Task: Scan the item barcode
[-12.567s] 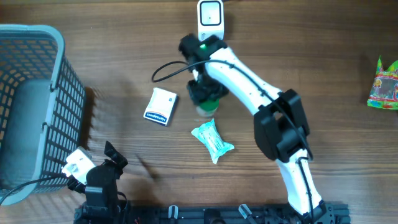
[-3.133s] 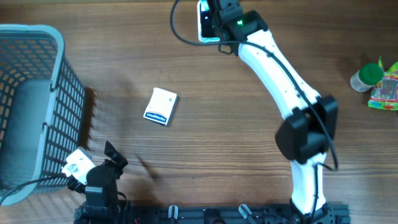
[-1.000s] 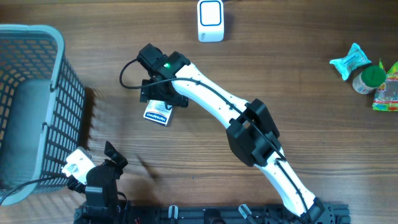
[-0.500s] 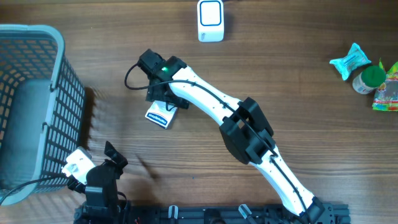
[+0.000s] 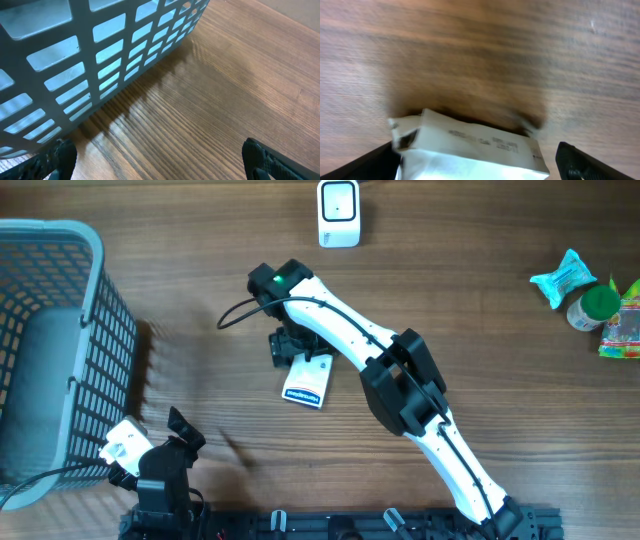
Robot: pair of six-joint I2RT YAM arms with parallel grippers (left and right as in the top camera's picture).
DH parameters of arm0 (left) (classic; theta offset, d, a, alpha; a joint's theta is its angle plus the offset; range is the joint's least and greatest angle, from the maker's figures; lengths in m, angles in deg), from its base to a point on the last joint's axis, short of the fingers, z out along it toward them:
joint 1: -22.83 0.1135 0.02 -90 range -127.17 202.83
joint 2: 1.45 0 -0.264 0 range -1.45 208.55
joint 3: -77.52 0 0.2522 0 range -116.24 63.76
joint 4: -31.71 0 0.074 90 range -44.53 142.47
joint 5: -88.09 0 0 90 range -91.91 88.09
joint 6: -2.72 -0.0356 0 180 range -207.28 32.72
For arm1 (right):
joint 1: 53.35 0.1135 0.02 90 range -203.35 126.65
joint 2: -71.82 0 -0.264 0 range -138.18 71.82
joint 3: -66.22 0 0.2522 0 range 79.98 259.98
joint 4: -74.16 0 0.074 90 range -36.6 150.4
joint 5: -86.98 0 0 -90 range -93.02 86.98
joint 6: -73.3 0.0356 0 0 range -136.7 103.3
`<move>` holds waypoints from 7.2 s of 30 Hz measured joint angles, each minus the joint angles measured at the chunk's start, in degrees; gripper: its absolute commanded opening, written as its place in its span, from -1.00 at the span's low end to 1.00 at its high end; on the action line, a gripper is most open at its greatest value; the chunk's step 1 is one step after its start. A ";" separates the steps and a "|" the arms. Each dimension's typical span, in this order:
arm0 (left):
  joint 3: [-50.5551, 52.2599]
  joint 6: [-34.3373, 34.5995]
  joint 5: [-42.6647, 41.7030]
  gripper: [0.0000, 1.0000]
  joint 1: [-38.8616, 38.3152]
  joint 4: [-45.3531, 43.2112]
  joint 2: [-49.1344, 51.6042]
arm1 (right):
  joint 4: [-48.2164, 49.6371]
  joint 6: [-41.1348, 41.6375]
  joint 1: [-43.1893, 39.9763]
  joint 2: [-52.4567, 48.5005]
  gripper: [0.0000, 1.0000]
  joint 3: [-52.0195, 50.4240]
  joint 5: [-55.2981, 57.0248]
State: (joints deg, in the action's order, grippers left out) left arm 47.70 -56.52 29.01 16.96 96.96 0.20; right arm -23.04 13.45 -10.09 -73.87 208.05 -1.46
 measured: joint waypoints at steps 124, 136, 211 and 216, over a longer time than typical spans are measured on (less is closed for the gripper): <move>0.02 0.00 0.00 1.00 0.00 0.00 -0.07 | 28.06 82.51 -10.93 16.90 0.01 -31.58 -58.34; 0.02 0.00 0.00 1.00 0.00 0.02 -0.07 | 29.86 85.68 -17.99 13.35 -0.01 -31.58 -58.75; 0.02 0.00 0.00 1.00 0.00 0.02 -0.07 | 80.24 -42.80 -32.83 12.04 1.00 -30.67 -5.05; 0.02 0.02 0.00 1.00 0.00 0.02 -0.07 | 87.32 -39.17 -32.92 9.07 0.99 -30.71 -2.34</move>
State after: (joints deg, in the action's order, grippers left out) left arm 47.73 -56.49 29.01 16.96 96.98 0.14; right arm 64.28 -25.71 -43.00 -64.80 177.34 -3.80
